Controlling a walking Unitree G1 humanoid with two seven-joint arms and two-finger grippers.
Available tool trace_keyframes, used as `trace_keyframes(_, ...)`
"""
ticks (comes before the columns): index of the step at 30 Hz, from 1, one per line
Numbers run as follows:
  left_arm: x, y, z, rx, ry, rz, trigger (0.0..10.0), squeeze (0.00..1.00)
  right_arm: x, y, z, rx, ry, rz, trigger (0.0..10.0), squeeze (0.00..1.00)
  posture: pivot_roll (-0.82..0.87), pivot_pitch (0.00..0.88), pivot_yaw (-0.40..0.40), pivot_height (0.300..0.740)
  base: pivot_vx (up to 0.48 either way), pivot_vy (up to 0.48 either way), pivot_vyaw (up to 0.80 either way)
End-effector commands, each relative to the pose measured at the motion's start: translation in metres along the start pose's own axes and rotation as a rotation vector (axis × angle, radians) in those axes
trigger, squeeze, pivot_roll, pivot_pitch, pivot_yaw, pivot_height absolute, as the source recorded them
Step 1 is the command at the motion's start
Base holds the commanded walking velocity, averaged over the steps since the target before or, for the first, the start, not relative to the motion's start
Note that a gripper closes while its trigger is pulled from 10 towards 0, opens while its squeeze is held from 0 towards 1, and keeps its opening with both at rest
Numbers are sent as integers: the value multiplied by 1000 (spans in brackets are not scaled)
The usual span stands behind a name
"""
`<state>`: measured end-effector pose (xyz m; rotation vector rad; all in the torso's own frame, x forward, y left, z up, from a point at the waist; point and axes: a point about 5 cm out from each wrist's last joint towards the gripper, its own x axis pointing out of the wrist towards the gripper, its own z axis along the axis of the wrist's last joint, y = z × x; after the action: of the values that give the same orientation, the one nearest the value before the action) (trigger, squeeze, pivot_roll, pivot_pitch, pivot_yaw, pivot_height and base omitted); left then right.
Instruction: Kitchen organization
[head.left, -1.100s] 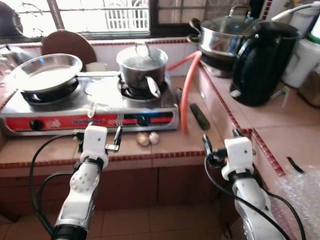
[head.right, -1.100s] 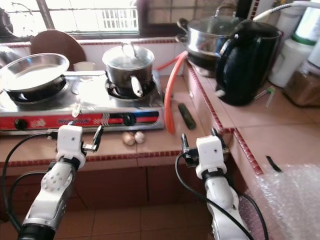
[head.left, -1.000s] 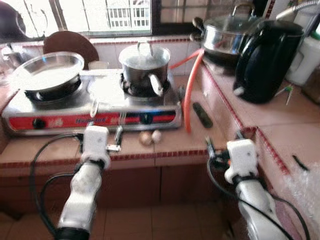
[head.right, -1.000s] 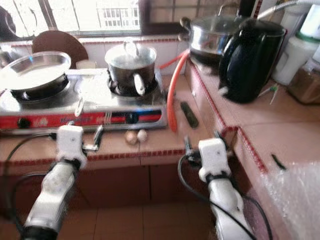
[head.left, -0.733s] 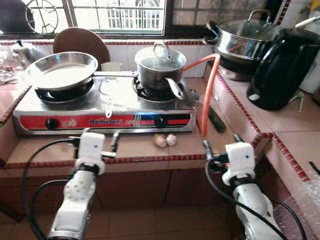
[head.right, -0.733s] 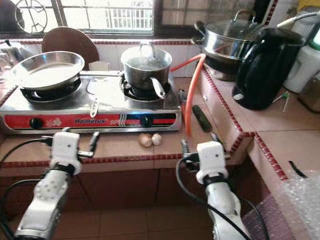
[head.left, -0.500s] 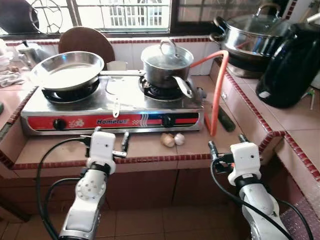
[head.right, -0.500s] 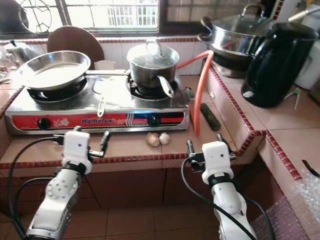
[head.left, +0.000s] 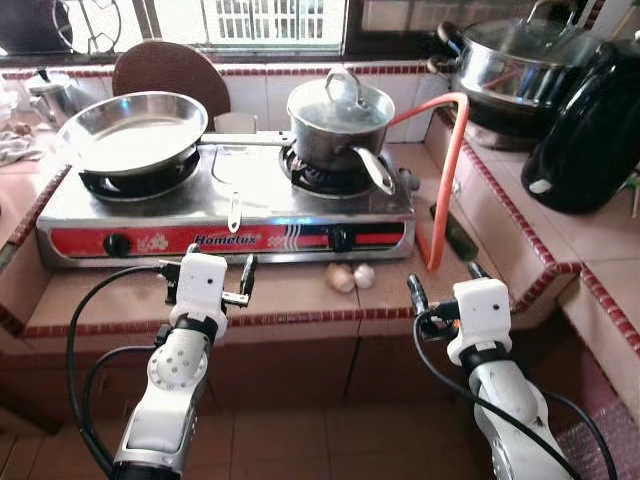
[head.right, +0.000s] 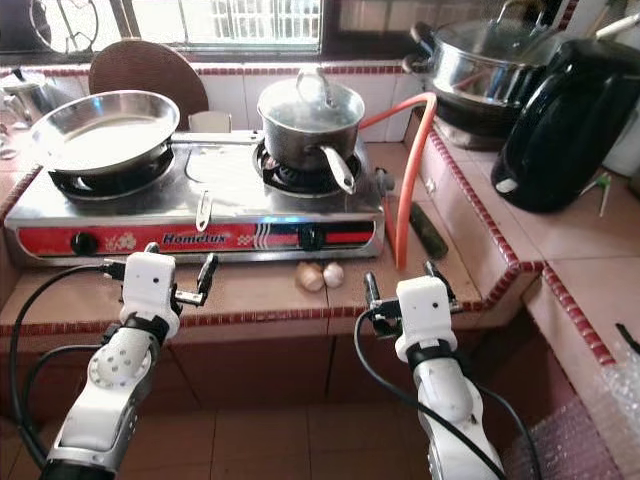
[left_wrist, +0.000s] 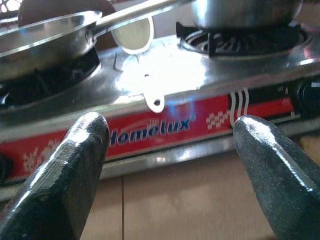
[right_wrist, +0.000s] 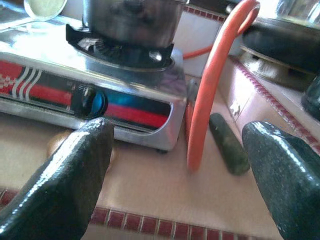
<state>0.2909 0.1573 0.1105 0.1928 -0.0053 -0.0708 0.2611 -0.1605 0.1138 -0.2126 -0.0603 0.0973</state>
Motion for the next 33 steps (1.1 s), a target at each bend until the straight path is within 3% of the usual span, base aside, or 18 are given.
trace_keyframes(1, 0, 1, -1, 10, 8, -7, 10000, 0, 0, -2, -1, 6, 5, -14, 10000, 0, 175, 0, -9, 740, -319, 0, 0)
trace_keyframes(24, 5, -3, -1, 4, 16, -22, 10000, 0, 6, -1, 4, 2, -11, -8, 10000, 0, 157, 0, -1, 740, -335, 0, 0)
trace_keyframes(33, 5, -5, -6, 10, 30, -32, 10000, 0, 4, -3, -4, -9, 14, -1, 10000, 0, 151, 0, -9, 740, -332, 0, 0)
